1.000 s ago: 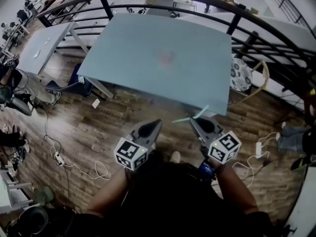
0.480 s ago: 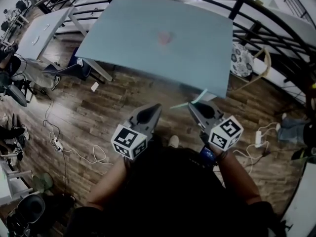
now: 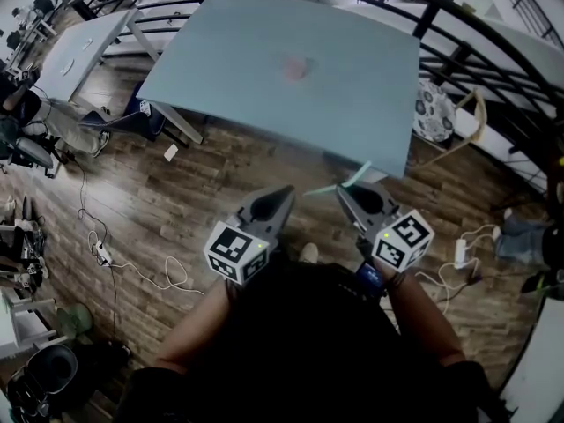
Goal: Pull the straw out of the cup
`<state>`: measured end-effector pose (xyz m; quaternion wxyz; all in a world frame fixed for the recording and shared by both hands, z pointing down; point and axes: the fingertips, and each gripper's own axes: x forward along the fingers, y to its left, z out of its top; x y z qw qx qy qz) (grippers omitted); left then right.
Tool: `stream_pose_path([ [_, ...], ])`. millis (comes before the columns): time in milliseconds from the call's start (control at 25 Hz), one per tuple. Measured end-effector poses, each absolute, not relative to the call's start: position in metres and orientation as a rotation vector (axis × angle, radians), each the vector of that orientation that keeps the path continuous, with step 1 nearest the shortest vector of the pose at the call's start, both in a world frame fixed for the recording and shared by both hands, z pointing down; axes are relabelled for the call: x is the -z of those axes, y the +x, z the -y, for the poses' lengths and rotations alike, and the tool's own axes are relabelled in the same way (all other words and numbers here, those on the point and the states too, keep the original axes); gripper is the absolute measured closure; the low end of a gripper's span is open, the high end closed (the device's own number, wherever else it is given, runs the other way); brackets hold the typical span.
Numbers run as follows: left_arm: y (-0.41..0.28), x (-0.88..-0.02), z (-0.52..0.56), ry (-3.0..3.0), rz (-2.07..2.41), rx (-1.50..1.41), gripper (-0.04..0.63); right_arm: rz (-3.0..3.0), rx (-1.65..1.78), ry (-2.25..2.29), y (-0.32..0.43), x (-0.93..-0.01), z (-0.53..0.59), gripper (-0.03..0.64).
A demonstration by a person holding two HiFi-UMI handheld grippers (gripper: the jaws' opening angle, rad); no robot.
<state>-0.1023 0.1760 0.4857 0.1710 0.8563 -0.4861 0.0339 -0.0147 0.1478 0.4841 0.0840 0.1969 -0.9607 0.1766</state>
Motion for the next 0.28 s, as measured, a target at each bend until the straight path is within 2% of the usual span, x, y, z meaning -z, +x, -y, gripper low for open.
stream_pose_path([
  [280, -0.0971, -0.4884, -0.1654, 2.428, 1.377, -0.1, 0.584, 2.87, -0.527, 0.585, -0.01, -0.4847, -0.1385, 0.584],
])
